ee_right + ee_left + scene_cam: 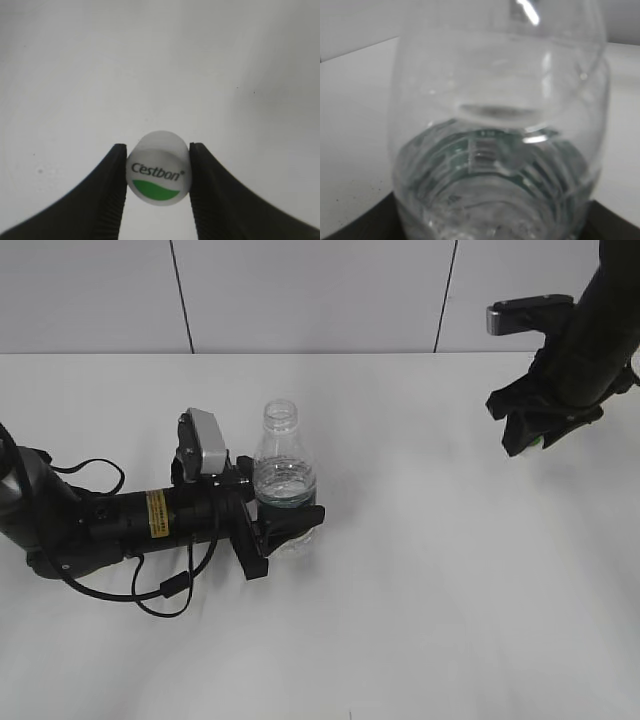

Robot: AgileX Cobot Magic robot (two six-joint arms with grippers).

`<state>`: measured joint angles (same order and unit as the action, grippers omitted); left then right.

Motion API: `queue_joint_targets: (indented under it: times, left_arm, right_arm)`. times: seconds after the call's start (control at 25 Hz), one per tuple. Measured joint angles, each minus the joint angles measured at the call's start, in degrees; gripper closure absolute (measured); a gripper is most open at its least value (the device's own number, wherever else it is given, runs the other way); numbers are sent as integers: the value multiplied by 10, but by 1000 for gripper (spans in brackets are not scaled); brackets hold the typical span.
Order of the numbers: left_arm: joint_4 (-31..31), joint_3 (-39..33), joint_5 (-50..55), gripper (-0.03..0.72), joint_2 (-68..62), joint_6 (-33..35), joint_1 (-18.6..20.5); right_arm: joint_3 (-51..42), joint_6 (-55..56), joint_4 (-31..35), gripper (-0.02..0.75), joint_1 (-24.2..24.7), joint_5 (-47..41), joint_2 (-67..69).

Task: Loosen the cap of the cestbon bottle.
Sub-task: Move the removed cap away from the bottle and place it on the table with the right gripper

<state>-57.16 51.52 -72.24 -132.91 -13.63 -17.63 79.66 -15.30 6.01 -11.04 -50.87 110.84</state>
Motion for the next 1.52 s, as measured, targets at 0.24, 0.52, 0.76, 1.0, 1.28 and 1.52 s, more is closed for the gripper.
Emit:
queue_joint_targets:
  times: [0.24,0.52,0.76,1.0,1.28,1.52]
  left_arm:
    - [-1,0,0,282,0,0,0]
    - [-1,0,0,282,0,0,0]
    - [-1,0,0,282,0,0,0]
    - [-1,0,0,282,0,0,0]
    - [-1,0,0,282,0,0,0]
    - [-1,0,0,282,0,0,0]
  right_arm:
    - [-23,-22,14,446,1,51,47]
    - [-23,-27,17,449,1,65,94]
    - [-23,-27,17,449,1,90,96]
    - [-23,-27,18,449,2,90,96]
    - [-23,-27,16,411,2,88,96]
    - [-23,-27,16,341,2,88,96]
